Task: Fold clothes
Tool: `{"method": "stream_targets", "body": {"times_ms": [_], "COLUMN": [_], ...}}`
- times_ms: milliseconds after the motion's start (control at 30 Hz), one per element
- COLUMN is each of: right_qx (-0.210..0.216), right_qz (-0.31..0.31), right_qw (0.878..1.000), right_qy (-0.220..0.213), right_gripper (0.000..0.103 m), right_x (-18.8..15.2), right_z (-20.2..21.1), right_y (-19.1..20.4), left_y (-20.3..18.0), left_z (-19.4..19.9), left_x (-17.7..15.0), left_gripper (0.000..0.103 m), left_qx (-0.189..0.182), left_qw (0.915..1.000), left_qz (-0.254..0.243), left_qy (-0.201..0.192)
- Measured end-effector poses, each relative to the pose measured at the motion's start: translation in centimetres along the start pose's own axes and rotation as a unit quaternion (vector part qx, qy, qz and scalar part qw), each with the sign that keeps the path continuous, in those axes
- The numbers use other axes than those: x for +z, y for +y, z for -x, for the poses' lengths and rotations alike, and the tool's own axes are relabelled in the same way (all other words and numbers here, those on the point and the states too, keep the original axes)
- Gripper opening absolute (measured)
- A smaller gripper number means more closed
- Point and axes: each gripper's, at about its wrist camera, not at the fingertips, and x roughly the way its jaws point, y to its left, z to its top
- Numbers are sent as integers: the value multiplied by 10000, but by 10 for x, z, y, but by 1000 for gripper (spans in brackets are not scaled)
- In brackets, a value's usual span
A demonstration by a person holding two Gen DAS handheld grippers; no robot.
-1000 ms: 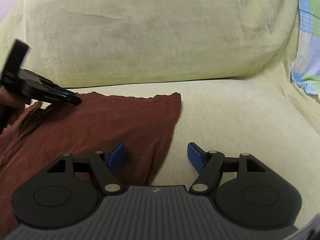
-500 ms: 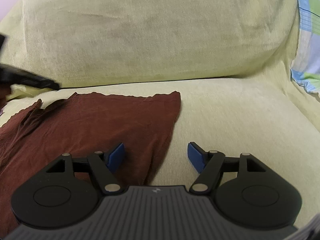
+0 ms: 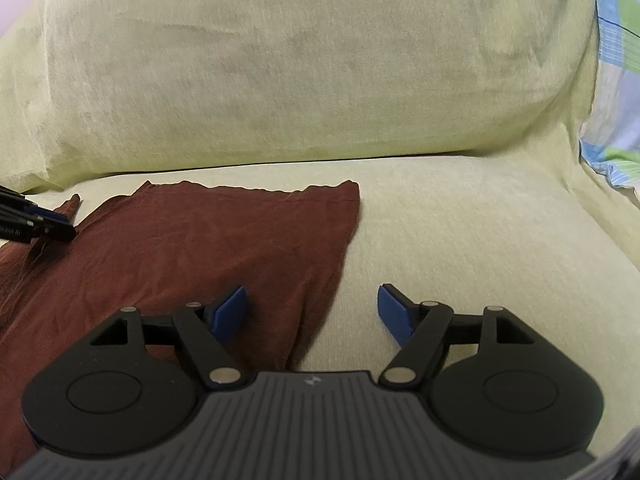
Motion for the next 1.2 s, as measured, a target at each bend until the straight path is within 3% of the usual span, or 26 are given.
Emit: {"method": "stream_targets", "body": {"times_ms": [133, 233, 300, 433, 600, 767, 900, 1067, 1200], "right_qx": [-2, -11, -14, -19, -24, -69, -112, -109, -96], "right_qz": [4, 9, -4, -2, 2, 38, 72, 72, 62], "right_qw": [10000, 10000, 10000, 10000, 10000, 10000, 9999, 9999, 9999], "right_qy": [12, 8, 0, -5, -11, -7, 1, 7, 11], "right_gripper": [71, 71, 72, 72, 73, 73, 74, 75, 75], "right_x": [1, 0, -1, -1, -2, -2, -2, -2, -2], "right_z": [-1, 0, 0, 1, 1, -1, -2, -2, -2], "right_y": [0, 0, -1, -1, -1, 1, 2, 2, 1], "left_y": [-16, -29, -23, -5, 26, 31, 18, 12, 15], "left_z": [4, -13, -15, 12, 34, 33, 20, 0, 12], "left_x": [2, -3, -6, -10, -33, -46, -38, -29, -24], "left_gripper": [29, 29, 29, 29, 29, 29, 29, 32, 31], "left_qx": [-340, -249, -277, 27, 371, 137, 12, 375, 325], "left_qw": [9993, 9985, 9993, 9998, 9992, 9994, 9999, 9988, 9993], "left_qz": [-164, -479, -233, -180, -1, 310, 138, -324, -146], "left_qy": [-75, 96, 70, -63, 118, 42, -49, 23, -106]}}
